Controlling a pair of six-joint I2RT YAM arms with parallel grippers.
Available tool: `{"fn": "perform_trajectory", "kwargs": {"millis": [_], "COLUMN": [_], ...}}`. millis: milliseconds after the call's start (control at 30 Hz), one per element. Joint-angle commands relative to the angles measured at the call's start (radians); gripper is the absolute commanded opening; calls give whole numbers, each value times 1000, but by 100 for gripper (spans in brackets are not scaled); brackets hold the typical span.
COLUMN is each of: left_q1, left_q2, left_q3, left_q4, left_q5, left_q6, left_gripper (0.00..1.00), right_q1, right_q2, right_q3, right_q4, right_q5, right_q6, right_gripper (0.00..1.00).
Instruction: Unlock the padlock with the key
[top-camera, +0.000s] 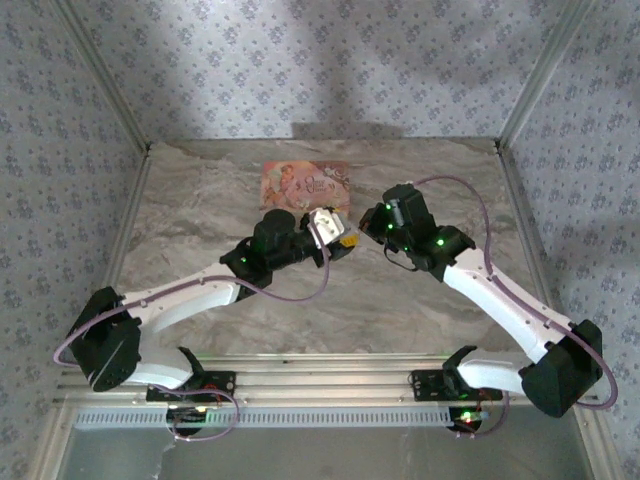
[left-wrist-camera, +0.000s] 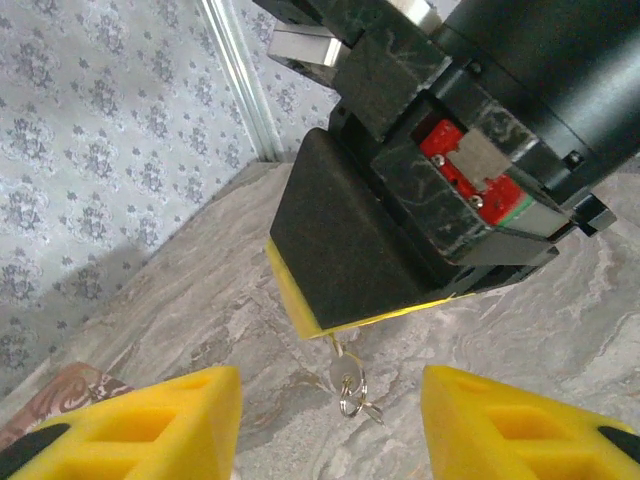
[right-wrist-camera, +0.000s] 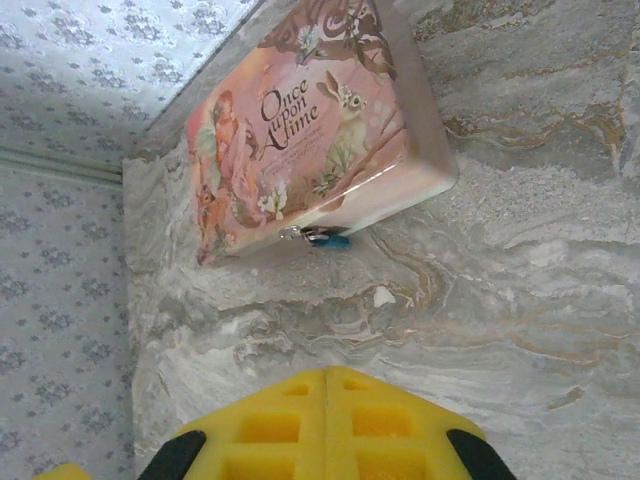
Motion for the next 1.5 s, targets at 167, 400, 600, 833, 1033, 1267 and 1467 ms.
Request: {"fn": "perform_trajectory", "kwargs": {"millis": [167, 400, 600, 833, 1033, 1267, 1467], "left_q1": [-6, -6, -8, -9, -9, 62, 188], "left_q2": [62, 109, 124, 116, 89, 42, -32], "left_q3": [42, 74, 89, 93, 95, 75, -13], "left_q4": [34, 23, 6, -38, -81, -96, -56], "left_q5": [11, -15, -43, -76, -75, -7, 58], "left_q6": [42, 77, 99, 101, 58, -127, -344], "left_gripper": [53, 52, 41, 15, 0, 0, 0], "right_q1": [-12, -13, -13, -17, -16, -33, -109], "right_q2": [-21, -31, -31, -31, -32, -48, -97], "right_q3": [-24, -27, -34, -33, -24, 16, -20], "right_q4": [35, 28, 36, 34, 48, 60, 146], "right_q5": [-41, -44, -51, -53, -49, -54, -141], "right_q6": [53, 60, 77, 85, 83, 4, -79], "right_gripper": [0, 0, 0, 0, 2, 51, 56]}}
